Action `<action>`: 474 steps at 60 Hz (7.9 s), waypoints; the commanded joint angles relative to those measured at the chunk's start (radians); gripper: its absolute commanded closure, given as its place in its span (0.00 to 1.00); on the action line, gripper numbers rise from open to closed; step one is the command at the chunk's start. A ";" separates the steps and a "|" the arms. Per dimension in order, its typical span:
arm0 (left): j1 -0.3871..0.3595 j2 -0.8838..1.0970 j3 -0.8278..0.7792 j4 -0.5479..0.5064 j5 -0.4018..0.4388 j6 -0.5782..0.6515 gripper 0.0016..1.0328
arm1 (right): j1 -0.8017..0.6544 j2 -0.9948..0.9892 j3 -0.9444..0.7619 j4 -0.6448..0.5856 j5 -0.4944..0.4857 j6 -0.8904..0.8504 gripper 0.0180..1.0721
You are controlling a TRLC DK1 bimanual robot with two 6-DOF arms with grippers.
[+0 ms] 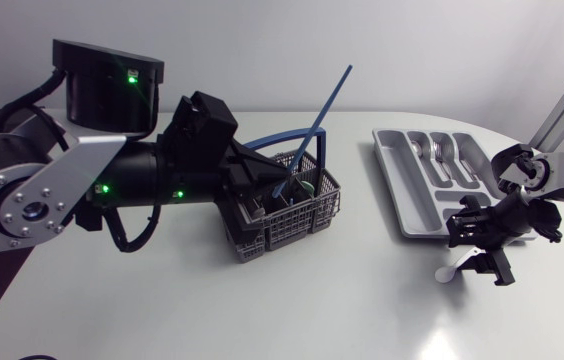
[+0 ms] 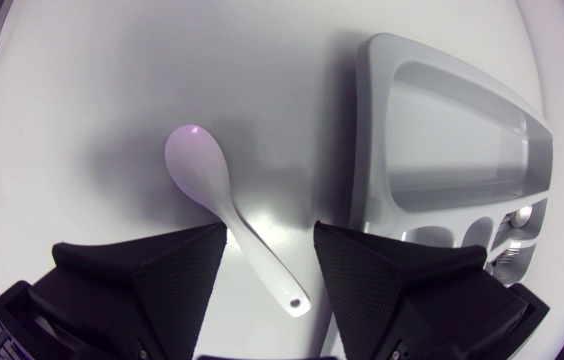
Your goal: Unload the cutlery basket into the drawer organizer.
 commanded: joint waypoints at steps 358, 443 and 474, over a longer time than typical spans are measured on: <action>-0.038 0.424 0.069 0.193 -0.170 0.472 0.62 | 0.102 0.277 0.497 -0.015 -0.297 1.460 0.28; 0.077 0.234 0.597 -0.568 0.198 0.081 0.97 | 0.708 -0.547 0.066 0.160 -0.327 1.322 0.16; 0.091 0.243 0.611 -0.598 0.344 -0.050 0.97 | 0.791 -0.578 -0.031 0.250 -0.352 1.321 0.91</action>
